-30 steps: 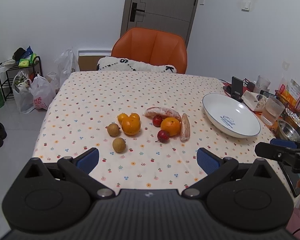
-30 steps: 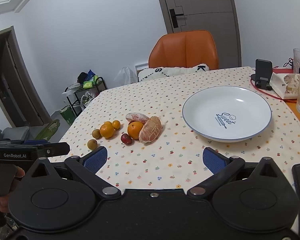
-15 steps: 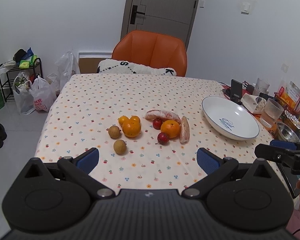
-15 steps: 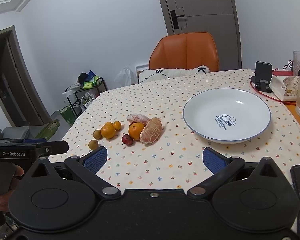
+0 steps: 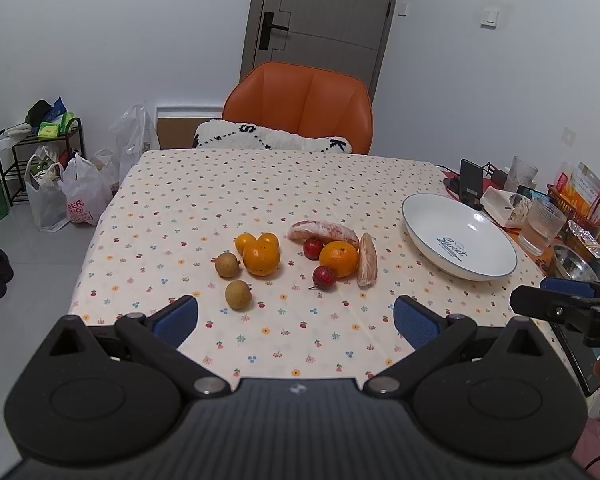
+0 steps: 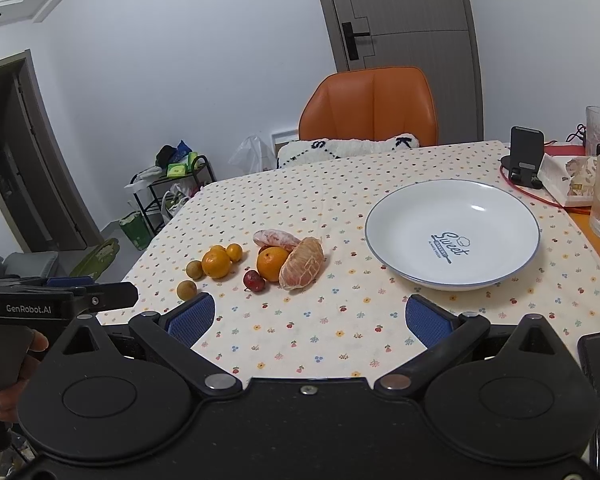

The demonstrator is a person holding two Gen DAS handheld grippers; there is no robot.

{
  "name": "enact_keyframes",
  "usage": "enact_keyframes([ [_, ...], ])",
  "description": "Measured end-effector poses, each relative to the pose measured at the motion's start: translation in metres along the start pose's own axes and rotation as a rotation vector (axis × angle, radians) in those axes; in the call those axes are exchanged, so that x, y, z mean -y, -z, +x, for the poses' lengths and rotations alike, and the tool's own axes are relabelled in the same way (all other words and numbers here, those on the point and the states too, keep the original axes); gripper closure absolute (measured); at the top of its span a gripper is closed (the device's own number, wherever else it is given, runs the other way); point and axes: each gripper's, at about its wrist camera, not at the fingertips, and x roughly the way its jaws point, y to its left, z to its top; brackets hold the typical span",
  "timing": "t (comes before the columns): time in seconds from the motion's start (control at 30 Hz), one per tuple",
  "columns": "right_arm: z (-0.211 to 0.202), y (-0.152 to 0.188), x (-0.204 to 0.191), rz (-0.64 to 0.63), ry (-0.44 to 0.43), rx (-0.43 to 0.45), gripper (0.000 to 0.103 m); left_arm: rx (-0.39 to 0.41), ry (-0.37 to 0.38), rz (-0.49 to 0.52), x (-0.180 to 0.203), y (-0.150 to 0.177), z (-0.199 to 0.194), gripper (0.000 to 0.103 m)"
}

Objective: Organize fruits

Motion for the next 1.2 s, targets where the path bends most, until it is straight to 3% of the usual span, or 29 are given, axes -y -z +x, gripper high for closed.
enact_keyframes([
  [1.2,0.02,-0.004,0.013,-0.011,-0.005,0.004,0.0,0.0,-0.015,-0.021,-0.001,-0.007,0.023,0.0],
])
